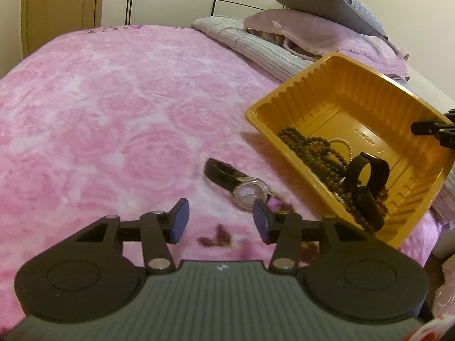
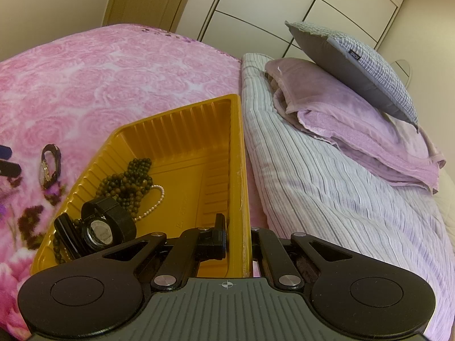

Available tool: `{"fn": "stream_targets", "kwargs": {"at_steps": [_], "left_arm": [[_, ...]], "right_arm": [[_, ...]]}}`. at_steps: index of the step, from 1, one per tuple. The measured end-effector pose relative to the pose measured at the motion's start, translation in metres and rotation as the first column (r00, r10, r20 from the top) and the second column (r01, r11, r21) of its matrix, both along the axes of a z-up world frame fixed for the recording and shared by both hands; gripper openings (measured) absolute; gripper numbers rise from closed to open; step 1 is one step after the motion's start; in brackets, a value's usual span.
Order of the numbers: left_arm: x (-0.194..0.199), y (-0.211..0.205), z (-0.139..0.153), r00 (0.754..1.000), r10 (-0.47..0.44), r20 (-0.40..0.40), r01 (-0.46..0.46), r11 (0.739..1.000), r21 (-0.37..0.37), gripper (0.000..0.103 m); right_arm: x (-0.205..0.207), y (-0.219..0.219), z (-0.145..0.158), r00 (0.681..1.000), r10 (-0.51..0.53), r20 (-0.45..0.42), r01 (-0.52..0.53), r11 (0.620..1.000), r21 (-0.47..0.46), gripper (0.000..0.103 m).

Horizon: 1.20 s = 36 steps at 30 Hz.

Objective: Organize jewelry
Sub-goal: 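Move the left gripper to the wristwatch and grasp its face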

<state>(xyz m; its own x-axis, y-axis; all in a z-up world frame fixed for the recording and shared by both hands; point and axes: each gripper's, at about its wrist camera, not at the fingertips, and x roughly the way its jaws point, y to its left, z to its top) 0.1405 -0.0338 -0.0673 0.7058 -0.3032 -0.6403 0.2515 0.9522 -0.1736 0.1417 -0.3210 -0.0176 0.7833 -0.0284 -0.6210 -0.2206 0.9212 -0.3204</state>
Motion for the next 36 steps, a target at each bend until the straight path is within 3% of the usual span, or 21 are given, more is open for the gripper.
{"fn": "stream_targets", "kwargs": {"at_steps": [5, 18, 36], "left_arm": [[0.006, -0.012, -0.006, 1.000, -0.005, 0.002, 0.005, 1.000, -0.015, 0.064], [0.022, -0.031, -0.018, 1.000, -0.021, 0.006, 0.021, 1.000, 0.007, 0.064], [0.029, -0.036, -0.020, 0.999, -0.031, 0.010, 0.031, 0.999, 0.014, 0.047]], "right_arm": [[0.000, -0.001, 0.000, 1.000, 0.001, -0.001, -0.001, 1.000, -0.002, 0.003], [0.000, -0.003, -0.003, 1.000, -0.001, -0.006, 0.001, 1.000, -0.001, 0.003], [0.002, -0.003, -0.004, 1.000, -0.003, -0.011, 0.003, 1.000, -0.003, 0.003]]}}
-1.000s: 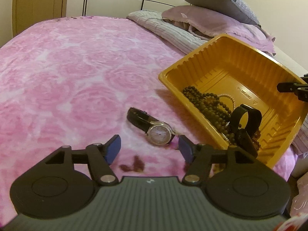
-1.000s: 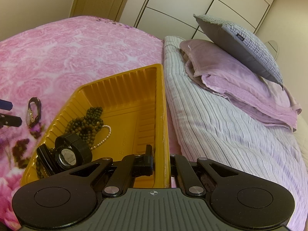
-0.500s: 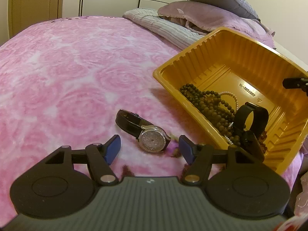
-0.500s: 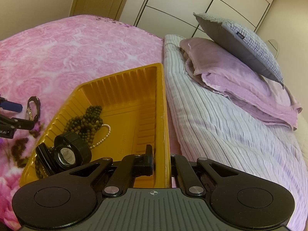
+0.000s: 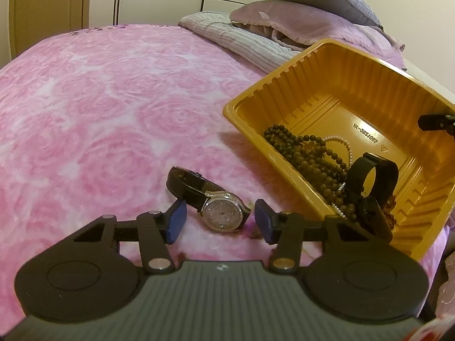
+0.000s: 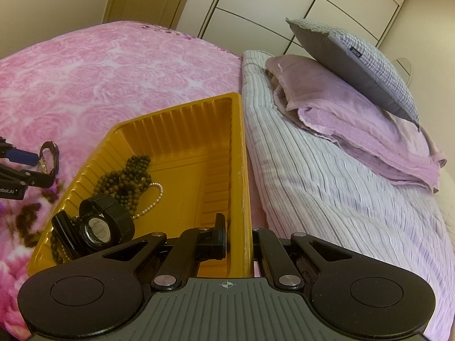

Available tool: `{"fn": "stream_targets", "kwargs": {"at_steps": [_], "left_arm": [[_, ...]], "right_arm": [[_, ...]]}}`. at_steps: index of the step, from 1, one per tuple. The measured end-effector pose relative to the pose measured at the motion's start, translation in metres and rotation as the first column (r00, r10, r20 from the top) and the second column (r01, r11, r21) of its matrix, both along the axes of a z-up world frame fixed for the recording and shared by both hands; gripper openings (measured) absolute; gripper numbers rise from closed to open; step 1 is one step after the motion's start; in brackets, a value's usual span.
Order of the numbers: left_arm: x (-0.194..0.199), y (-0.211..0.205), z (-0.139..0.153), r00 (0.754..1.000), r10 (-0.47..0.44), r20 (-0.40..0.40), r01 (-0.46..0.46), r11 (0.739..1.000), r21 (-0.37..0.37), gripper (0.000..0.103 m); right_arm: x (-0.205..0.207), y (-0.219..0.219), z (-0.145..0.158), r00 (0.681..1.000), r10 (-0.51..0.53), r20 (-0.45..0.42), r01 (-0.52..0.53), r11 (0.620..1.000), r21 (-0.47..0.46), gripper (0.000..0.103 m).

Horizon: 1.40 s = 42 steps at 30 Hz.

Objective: Organize jewelry
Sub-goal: 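Move the left gripper to the wristwatch and grasp its face, then lift the wristwatch into the orange tray and open the left gripper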

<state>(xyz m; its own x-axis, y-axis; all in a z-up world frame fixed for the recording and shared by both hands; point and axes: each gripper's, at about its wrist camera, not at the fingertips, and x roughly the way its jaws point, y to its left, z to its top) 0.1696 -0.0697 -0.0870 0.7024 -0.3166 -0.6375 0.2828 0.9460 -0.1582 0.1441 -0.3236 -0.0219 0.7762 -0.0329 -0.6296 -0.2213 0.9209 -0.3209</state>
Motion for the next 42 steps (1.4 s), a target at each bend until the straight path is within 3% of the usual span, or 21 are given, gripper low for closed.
{"fn": "stream_targets", "kwargs": {"at_steps": [6, 15, 16, 22, 24, 28, 31, 35, 36, 37, 42], "left_arm": [[-0.001, 0.000, 0.000, 1.000, -0.016, 0.005, 0.016, 1.000, 0.001, 0.037], [-0.011, -0.005, 0.008, 0.998, -0.053, 0.047, 0.049, 0.996, 0.080, 0.029], [-0.012, -0.005, 0.009, 0.997, -0.060, 0.051, 0.056, 0.994, 0.090, 0.011], [-0.010, -0.001, 0.011, 0.997, -0.054, 0.048, 0.049, 0.994, 0.098, 0.012], [-0.009, 0.000, 0.010, 0.998, -0.049, 0.041, 0.045, 0.994, 0.098, 0.016], [-0.005, -0.002, 0.004, 0.999, -0.028, 0.042, 0.023, 0.993, 0.117, 0.030], [0.003, 0.000, -0.002, 1.000, 0.002, -0.003, -0.002, 0.998, 0.069, 0.046], [0.009, 0.000, -0.005, 1.000, 0.012, -0.006, -0.011, 0.999, 0.053, 0.042], [0.009, -0.001, -0.005, 1.000, 0.009, -0.004, -0.009, 0.998, 0.064, 0.039], [0.010, -0.002, -0.005, 1.000, 0.004, -0.002, -0.003, 0.998, 0.070, 0.028], [0.006, -0.003, 0.000, 1.000, -0.008, 0.013, 0.007, 0.996, 0.091, 0.026]], "right_arm": [[0.000, 0.000, 0.000, 1.000, 0.000, 0.000, 0.000, 1.000, 0.000, 0.003], [0.000, 0.000, 0.000, 1.000, -0.001, 0.000, 0.001, 1.000, 0.000, 0.003], [0.000, 0.000, 0.000, 1.000, 0.000, 0.000, 0.000, 1.000, -0.001, 0.003], [0.001, 0.000, 0.000, 1.000, 0.000, 0.000, 0.000, 1.000, 0.000, 0.003], [0.001, 0.000, 0.000, 1.000, -0.001, 0.000, 0.001, 1.000, -0.001, 0.003], [0.001, -0.001, 0.001, 1.000, -0.004, -0.002, 0.004, 1.000, 0.003, 0.003], [0.001, -0.002, 0.001, 1.000, -0.003, -0.002, 0.003, 1.000, 0.001, 0.003], [0.001, -0.002, 0.000, 1.000, -0.007, -0.004, 0.007, 1.000, 0.001, 0.003], [0.001, -0.003, -0.001, 1.000, -0.007, -0.004, 0.007, 1.000, 0.000, 0.003], [0.001, -0.003, -0.001, 1.000, -0.008, -0.004, 0.008, 1.000, 0.001, 0.003], [0.002, -0.003, -0.002, 1.000, -0.009, -0.004, 0.009, 1.000, 0.001, 0.003]]}}
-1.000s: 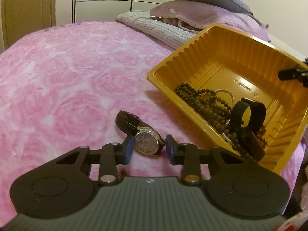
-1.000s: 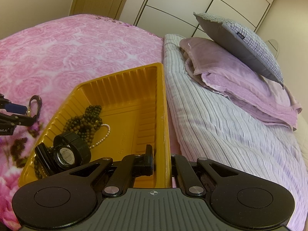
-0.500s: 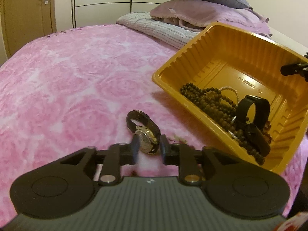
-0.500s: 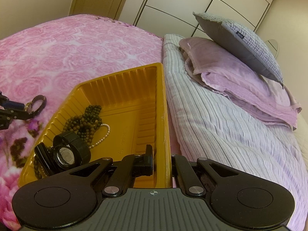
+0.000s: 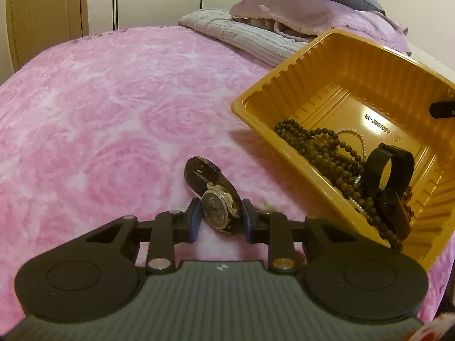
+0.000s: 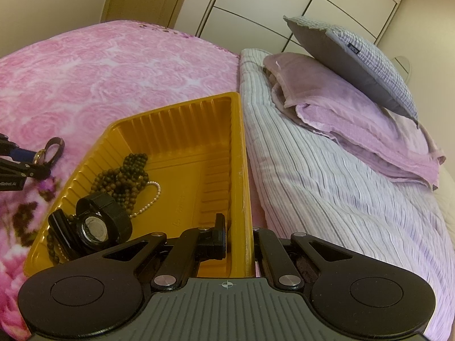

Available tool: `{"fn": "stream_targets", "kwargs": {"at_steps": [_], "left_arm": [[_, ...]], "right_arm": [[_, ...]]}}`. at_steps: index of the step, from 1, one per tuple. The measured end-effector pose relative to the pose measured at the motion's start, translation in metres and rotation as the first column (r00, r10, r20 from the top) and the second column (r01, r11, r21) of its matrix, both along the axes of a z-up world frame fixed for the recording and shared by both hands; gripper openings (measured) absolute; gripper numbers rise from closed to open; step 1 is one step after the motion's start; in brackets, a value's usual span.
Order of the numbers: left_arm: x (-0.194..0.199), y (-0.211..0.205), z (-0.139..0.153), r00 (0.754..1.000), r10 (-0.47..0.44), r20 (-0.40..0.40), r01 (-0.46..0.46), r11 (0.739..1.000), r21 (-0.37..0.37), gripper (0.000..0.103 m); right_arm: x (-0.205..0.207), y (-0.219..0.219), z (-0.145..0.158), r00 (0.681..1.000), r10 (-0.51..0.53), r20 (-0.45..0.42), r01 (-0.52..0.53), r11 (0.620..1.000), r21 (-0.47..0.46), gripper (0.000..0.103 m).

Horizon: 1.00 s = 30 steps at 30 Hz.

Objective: Organize jewelry
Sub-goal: 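Lift the wristwatch into the orange tray and open the left gripper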

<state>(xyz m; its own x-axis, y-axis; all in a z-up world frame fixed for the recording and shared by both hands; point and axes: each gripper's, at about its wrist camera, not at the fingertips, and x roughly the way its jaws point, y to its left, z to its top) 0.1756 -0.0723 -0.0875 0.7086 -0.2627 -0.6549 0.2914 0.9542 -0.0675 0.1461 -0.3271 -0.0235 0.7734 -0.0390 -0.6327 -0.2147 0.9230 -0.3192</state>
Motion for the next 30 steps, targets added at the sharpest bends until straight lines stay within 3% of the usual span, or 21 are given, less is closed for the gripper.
{"fn": "stream_targets", "kwargs": {"at_steps": [8, 15, 21, 30], "left_arm": [[-0.008, 0.000, 0.030, 0.998, -0.019, 0.058, 0.019, 1.000, -0.016, 0.026], [-0.004, -0.030, 0.056, 0.985, -0.141, 0.099, 0.146, 0.988, -0.045, 0.026], [0.005, -0.062, 0.055, 0.968, -0.233, 0.095, 0.237, 0.971, -0.039, 0.026], [0.016, -0.077, 0.044, 0.960, -0.274, 0.050, 0.277, 0.959, -0.065, 0.026]], "right_arm": [[0.001, -0.001, -0.001, 1.000, -0.002, 0.001, 0.002, 1.000, 0.005, 0.003], [0.001, -0.004, -0.002, 1.000, -0.005, 0.002, 0.005, 1.000, 0.017, 0.003], [0.000, -0.003, -0.001, 1.000, -0.004, 0.004, 0.004, 1.000, 0.023, 0.003], [0.000, -0.004, -0.001, 1.000, -0.005, 0.006, 0.005, 1.000, 0.028, 0.003]]}}
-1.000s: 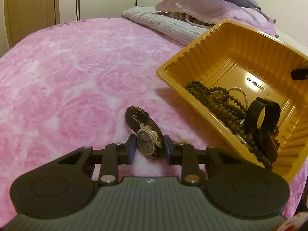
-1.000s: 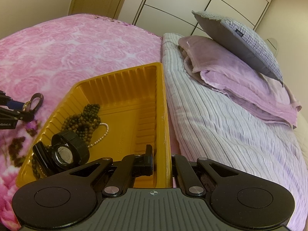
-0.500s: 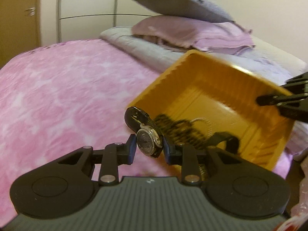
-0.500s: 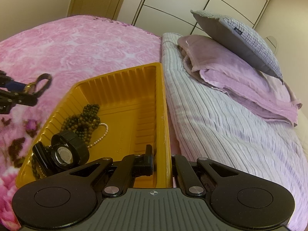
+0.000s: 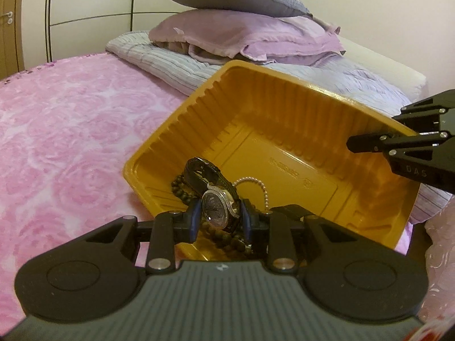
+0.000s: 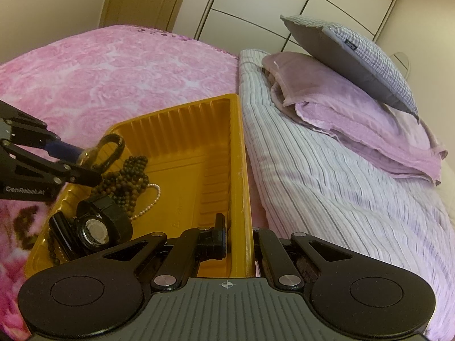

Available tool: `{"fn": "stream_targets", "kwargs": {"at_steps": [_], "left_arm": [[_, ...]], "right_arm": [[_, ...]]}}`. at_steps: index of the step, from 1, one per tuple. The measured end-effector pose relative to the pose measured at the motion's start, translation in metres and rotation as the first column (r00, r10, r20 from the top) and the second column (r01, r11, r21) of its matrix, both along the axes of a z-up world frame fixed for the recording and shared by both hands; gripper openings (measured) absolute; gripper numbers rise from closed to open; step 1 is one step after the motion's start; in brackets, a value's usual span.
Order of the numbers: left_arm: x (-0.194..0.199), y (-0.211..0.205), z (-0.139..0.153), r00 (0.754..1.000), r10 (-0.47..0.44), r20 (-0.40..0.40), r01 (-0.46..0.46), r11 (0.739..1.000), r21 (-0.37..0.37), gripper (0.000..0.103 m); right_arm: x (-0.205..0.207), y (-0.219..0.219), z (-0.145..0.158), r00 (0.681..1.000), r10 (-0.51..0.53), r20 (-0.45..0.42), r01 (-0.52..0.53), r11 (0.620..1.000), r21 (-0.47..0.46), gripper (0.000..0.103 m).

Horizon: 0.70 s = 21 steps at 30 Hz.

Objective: Organize jewelry

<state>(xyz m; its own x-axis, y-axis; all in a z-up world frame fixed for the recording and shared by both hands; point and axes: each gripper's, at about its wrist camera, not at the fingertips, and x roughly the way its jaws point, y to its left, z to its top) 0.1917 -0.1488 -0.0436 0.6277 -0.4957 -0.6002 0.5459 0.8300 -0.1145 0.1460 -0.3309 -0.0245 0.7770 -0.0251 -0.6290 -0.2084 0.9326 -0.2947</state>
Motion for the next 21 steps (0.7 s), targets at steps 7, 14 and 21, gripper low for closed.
{"fn": "stream_targets", "kwargs": {"at_steps": [7, 14, 21], "left_arm": [[0.004, -0.001, -0.005, 1.000, -0.001, -0.020, 0.000, 0.999, -0.032, 0.031], [-0.003, 0.019, 0.003, 0.999, 0.046, 0.006, -0.045, 0.998, -0.046, 0.034], [-0.015, 0.051, 0.006, 0.992, 0.126, 0.008, -0.125, 0.991, -0.049, 0.037]], "right_arm": [[0.000, 0.000, 0.000, 1.000, 0.001, -0.001, -0.001, 1.000, 0.000, 0.003], [0.001, -0.002, -0.002, 1.000, -0.002, -0.002, 0.002, 1.000, 0.000, 0.003], [0.002, -0.007, -0.004, 1.000, -0.011, -0.012, 0.011, 1.000, 0.013, 0.003]]}}
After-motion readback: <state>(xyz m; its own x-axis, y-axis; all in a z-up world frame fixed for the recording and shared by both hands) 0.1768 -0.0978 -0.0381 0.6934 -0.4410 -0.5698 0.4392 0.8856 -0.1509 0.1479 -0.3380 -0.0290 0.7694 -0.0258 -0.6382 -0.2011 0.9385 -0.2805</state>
